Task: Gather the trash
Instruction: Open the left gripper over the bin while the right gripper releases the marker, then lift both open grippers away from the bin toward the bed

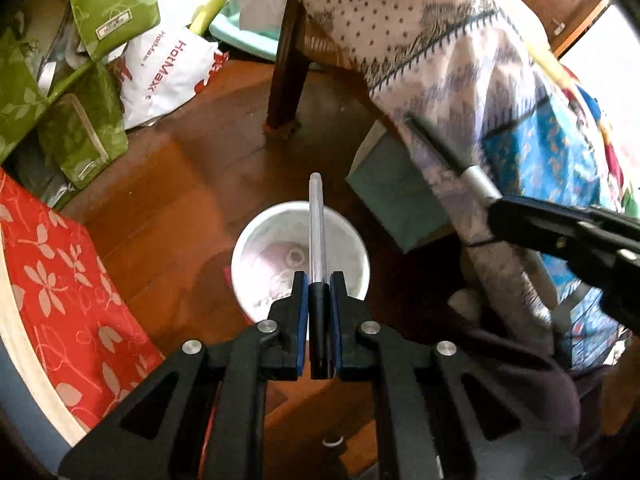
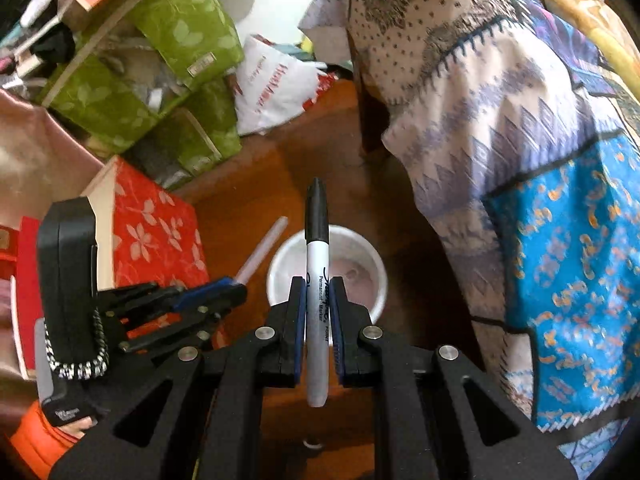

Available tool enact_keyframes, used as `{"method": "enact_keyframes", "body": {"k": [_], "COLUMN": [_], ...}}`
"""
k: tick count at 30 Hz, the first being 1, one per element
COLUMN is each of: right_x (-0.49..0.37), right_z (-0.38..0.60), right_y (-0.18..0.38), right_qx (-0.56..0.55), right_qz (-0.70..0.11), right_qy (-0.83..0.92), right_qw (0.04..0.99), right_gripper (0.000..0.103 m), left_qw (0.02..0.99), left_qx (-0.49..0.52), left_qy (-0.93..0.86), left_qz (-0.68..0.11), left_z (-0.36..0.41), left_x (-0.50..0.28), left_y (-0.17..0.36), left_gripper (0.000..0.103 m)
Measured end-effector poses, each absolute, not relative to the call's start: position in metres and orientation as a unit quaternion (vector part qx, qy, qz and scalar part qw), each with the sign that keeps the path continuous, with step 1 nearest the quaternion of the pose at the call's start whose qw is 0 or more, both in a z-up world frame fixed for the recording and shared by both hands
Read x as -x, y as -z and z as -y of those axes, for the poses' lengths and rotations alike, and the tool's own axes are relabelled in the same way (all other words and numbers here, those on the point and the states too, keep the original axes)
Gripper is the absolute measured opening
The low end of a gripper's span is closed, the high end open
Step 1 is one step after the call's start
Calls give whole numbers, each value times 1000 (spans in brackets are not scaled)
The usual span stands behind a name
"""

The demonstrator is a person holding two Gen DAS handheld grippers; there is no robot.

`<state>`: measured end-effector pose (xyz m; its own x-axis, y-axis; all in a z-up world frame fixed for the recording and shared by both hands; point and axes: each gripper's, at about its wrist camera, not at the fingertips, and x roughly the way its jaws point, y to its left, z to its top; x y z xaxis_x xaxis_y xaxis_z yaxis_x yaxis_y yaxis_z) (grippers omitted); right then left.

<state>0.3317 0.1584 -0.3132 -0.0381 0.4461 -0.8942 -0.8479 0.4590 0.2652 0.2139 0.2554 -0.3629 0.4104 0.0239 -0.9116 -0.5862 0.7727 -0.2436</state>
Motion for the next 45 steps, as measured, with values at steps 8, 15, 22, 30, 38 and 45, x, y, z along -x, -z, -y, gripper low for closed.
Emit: {"method": "enact_keyframes", "body": {"k": [8,15,22,30,38,45], "right_x": [-337,-334,-327,-323,-323,-332], "right_z": [-159,-146,-124,-72,-6,64], "right_y": [313,299,267,214,165,139], "right_qx": [200,204,185,154,123,106], "right_qz": [-531,-518,-495,-450,-403,-368], "right_qy": [-466,-468,-477,-477,-461,-429], "right_qw": [679,686,702,739,781,818], "right_gripper": [41,41,41,41,41,41], "left_qw": [786,794,813,847,880,901], "left_qx": [275,245,216,178,122,101], "left_qy": [-223,-231,-234,-227,-207,-175], "left_qz": [-506,-506,-487,-446,-409,-383], "left_z": [-268,-259,-241,-199,-137,-84], "left_x": [-213,-204,-197,-195,-206,-226], "left_y": [355,332,288,224,168,134], "left_gripper": [23,24,25,33,44,47]}}
